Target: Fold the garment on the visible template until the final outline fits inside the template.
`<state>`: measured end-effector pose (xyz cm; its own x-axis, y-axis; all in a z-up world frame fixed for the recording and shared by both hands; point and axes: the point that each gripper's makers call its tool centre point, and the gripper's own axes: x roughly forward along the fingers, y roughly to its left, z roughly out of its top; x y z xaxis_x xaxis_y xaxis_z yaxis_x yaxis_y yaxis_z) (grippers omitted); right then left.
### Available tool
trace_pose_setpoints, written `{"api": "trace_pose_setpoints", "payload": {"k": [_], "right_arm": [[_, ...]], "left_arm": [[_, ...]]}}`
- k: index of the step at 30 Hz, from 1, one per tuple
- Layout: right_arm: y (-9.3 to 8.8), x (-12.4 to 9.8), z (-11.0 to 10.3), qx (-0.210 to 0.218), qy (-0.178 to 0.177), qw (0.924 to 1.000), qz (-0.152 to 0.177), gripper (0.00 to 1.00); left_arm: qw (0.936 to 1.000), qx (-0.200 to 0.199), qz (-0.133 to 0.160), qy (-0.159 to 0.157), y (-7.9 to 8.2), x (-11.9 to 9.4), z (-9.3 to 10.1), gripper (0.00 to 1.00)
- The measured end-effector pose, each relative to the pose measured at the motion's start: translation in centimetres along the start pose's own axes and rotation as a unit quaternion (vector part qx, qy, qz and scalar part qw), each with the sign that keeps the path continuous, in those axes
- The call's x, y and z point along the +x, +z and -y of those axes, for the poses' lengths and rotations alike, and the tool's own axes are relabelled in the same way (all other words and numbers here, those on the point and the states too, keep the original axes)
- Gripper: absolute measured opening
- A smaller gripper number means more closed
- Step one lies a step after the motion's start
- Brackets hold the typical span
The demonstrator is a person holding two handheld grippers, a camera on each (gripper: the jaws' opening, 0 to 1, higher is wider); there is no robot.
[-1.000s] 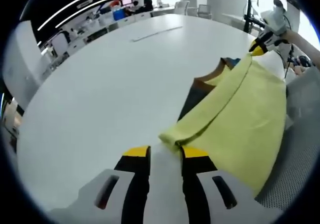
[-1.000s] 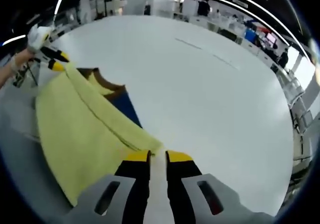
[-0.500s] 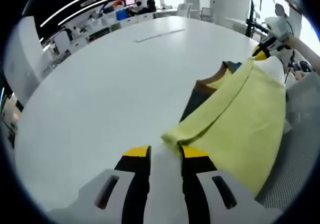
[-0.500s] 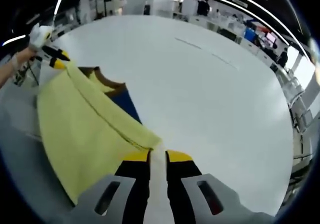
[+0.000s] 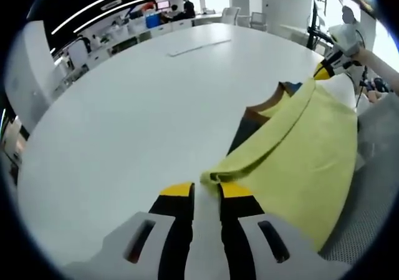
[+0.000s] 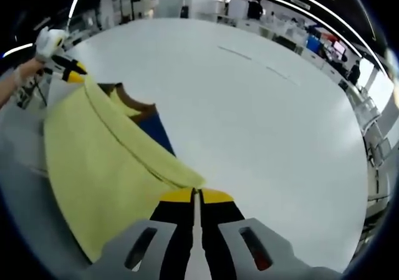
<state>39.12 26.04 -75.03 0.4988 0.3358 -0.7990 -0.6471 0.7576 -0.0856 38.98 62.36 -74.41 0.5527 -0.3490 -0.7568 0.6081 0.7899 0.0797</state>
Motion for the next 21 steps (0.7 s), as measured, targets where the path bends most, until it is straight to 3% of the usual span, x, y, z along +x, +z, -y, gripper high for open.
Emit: {"api": "trace_pose_setpoints", "payload": {"k": [3,14,16,19,21], "right_arm": [[0.2,-0.2,0.1,-0.001,0.0,1.0,0.001,0.02],[0.7,-0.3,0.3,-0.009,0.003,1.0,0.001,0.02],[0.8,-0.3,0.4,-0.009,0.002,1.0,0.002,0.02],[0.8,-0.3,0.4,-0.009,0.002,1.0,0.002,0.02],[0.7,-0.3,0.4,-0.01,0.003,0.9999,0.001,0.02]], "left_arm": [[1.0,0.001,-0.001,0.0,0.3,-0.1,-0.2,0.01],[1.0,0.003,-0.004,-0.006,0.9,0.1,-0.2,0.01],[0.9995,0.005,-0.023,-0.02,0.7,-0.2,0.4,0.08],[0.9993,0.005,-0.026,-0.029,0.7,-0.5,0.9,0.23],[0.9993,0.003,-0.019,-0.031,0.9,-0.5,1.0,0.24]]}}
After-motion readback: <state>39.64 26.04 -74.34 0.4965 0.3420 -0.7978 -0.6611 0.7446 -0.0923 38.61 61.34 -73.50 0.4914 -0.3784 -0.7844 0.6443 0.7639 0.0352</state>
